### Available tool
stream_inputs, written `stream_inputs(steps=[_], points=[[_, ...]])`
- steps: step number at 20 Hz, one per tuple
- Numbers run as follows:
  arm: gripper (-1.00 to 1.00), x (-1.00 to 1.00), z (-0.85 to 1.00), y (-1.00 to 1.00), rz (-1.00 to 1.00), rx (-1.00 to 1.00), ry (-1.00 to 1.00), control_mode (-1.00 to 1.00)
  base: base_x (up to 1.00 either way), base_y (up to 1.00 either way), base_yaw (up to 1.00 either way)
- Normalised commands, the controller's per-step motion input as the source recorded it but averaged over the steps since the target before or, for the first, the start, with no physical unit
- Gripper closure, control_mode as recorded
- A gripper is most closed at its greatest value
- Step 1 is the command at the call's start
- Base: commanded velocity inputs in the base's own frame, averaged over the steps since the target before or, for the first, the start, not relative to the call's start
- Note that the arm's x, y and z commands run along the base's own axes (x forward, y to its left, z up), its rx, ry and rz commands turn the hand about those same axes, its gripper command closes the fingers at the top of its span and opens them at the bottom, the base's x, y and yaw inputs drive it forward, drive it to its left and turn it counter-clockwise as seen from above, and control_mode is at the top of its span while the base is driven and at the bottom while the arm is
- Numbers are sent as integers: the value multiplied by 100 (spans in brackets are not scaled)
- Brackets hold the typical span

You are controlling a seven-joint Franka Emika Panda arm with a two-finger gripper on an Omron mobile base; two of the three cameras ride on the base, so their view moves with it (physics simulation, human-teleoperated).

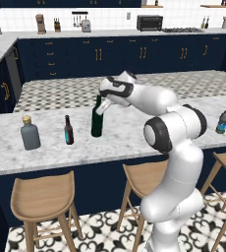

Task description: Move the plastic bottles in the middle to the plastics group, and the glass bottles in the middle to the glass group.

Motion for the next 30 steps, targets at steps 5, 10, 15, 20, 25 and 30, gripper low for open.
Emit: stream_inputs(steps=[5, 10, 15, 20, 25, 30], points=[[100, 2, -26, 30, 11, -1, -3, -100, 0, 0, 0], [100, 0, 0, 32, 10, 0, 0, -100, 0, 0, 0], [100, 0, -1, 24, 6, -1, 0, -100, 0, 0, 0], [100, 0, -5, 2, 0, -4, 4, -100, 0, 0, 0], [100, 0, -11, 0, 0, -2, 4, -100, 0, 0, 0], [100, 0, -44, 0, 0, 0, 0, -100, 0, 0, 0]])
